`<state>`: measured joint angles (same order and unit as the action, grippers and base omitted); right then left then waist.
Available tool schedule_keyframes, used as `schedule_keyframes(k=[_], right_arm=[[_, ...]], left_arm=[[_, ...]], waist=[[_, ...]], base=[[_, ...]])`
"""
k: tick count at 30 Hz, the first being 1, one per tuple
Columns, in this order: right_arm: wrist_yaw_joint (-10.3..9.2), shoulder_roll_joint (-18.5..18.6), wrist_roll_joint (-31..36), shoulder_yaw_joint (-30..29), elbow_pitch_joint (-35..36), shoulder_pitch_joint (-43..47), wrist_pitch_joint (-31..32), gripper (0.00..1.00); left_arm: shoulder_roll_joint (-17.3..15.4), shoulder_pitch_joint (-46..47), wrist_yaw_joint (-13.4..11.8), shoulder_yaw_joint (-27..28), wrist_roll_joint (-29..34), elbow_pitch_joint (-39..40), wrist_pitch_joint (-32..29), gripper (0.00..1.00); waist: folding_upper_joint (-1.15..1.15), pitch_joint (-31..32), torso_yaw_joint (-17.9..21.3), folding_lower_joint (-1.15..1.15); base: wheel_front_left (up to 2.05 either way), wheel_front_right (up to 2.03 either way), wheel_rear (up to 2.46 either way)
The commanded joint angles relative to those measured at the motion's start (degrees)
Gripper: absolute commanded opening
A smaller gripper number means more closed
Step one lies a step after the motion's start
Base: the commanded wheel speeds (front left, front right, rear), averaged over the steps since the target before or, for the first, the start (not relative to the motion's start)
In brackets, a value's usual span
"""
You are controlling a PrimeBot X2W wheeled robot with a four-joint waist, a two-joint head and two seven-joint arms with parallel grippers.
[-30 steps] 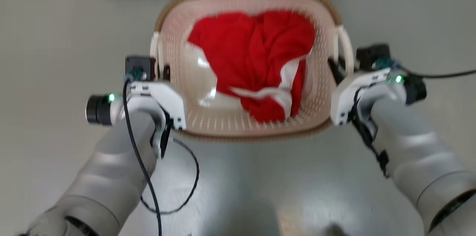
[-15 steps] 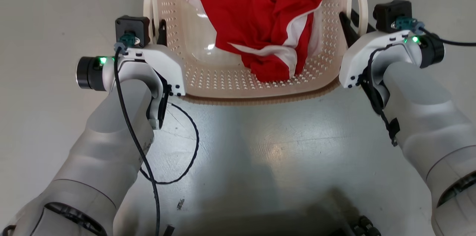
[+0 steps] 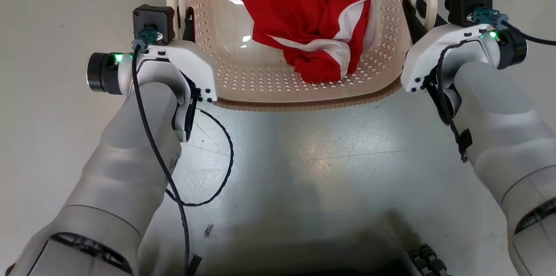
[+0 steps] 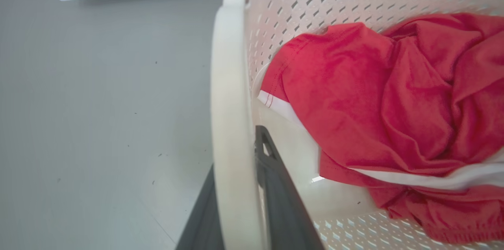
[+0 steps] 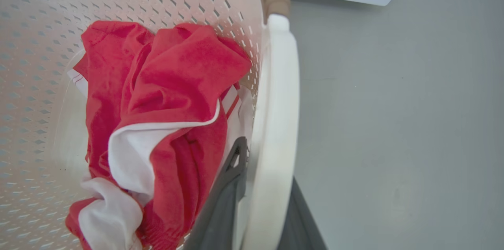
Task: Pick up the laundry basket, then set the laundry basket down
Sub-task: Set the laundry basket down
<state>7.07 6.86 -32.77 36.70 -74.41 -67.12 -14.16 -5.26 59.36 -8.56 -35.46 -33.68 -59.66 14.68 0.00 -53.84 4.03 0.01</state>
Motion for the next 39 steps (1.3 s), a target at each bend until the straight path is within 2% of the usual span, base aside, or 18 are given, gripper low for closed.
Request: schedule_keyframes(k=[1, 18, 19, 20, 21, 22, 23, 36, 39], right_arm=[[0.42, -0.26, 1.12, -0.02, 0.73, 1.87, -0.84, 0.00], [0.42, -1.02, 5.08, -4.45, 0.79, 2.65, -0.84, 0.00], [0.42, -0.86, 5.24, -5.01, 0.85, 2.49, -0.84, 0.23], [0.42, -0.63, 5.64, -5.44, 0.97, 2.35, -0.84, 0.80], [0.42, -0.57, 5.97, -5.87, 0.99, 2.40, -0.84, 1.00], [0.42, -0.60, 6.23, -6.27, 0.98, 2.57, -0.84, 1.00], [0.42, -0.59, 6.56, -6.62, 0.96, 2.72, -0.84, 1.00], [0.42, -0.66, 10.21, -10.49, 2.12, 5.76, -0.84, 1.00], [0.42, -0.95, 10.98, -11.32, 2.58, 6.62, -0.84, 1.00]], left_arm=[[-0.96, 0.34, 0.71, 1.16, 1.54, 0.15, 0.31, 0.00], [0.39, 1.05, 2.26, 5.86, 6.44, -2.71, 0.31, 0.00], [0.51, 1.08, 2.35, 6.23, 6.43, -2.93, 0.31, 0.11], [0.64, 1.15, 2.34, 6.71, 6.31, -3.01, 0.31, 0.33], [0.76, 1.20, 2.36, 7.05, 6.35, -3.03, 0.31, 0.94], [0.87, 1.21, 2.36, 7.19, 6.57, -3.17, 0.31, 0.94], [0.99, 1.16, 2.34, 7.43, 6.63, -3.44, 0.31, 1.00], [1.55, -0.79, 1.40, 10.40, 8.91, -2.72, 0.31, 1.00], [1.41, -1.45, 2.94, 10.92, 9.41, -2.97, 0.31, 1.00]], waist=[[0.00, -0.13, -0.03, -0.01], [0.00, -1.00, -0.02, -0.01], [0.00, -1.09, -0.09, -0.01], [0.00, -1.17, -0.19, -0.01], [0.00, -1.21, -0.29, -0.01], [0.00, -1.20, -0.38, -0.01], [0.00, -1.15, -0.45, -0.01], [0.00, 1.04, -0.66, -0.01], [0.00, 2.16, -0.43, -0.01]], base=[[0.00, 0.00, 0.00], [0.00, 0.00, 0.00], [0.00, 0.00, 0.00], [0.00, 0.00, 0.00], [0.00, 0.00, 0.00], [0.00, 0.00, 0.00], [0.00, 0.00, 0.00], [0.00, 0.00, 0.00], [0.00, 0.00, 0.00]])
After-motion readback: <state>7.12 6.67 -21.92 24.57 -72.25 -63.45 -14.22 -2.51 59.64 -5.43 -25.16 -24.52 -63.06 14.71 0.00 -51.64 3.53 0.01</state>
